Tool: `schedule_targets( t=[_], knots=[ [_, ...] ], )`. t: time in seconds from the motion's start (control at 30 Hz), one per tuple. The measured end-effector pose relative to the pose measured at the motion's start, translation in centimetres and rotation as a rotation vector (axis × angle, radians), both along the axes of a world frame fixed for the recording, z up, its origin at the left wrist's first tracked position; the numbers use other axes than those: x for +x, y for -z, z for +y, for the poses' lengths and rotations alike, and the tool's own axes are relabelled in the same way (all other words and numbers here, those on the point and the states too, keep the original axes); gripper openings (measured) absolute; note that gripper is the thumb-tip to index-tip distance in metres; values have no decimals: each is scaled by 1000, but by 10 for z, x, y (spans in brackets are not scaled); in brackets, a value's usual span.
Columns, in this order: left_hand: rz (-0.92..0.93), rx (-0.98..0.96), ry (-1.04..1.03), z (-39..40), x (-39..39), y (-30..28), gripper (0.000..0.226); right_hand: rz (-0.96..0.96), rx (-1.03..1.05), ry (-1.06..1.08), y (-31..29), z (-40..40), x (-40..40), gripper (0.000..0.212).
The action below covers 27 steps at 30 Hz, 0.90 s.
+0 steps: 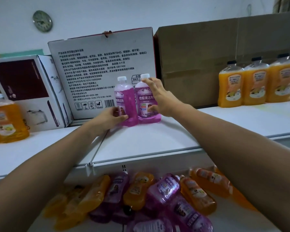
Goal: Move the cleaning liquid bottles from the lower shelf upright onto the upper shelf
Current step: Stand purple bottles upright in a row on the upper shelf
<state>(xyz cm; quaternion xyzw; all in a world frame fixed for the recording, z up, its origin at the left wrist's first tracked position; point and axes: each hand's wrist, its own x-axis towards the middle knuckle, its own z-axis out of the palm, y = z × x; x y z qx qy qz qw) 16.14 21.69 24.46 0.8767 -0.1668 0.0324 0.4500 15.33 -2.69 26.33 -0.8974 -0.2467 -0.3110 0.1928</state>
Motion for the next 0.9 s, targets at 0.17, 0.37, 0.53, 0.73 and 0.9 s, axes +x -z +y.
schedule_targets(
  t=[0.17,0.37,0.53,0.73,0.9],
  knots=[
    [-122,-40,-215,-9,-18,5,15,20,3,2,2,4,12,111],
    [-168,71,-223,-20,-36,11,37,23,48,-7,6,7,17,116],
    [-130,122,-300,-11,-41,12,39,76,97,-16,11,4,8,117],
    [-51,36,-286,-14,-47,11,25,158,251,-89,10,4,-11,92],
    [65,-118,-254,-26,-42,-6,9,192,389,-62,12,22,-14,96]
  ],
)
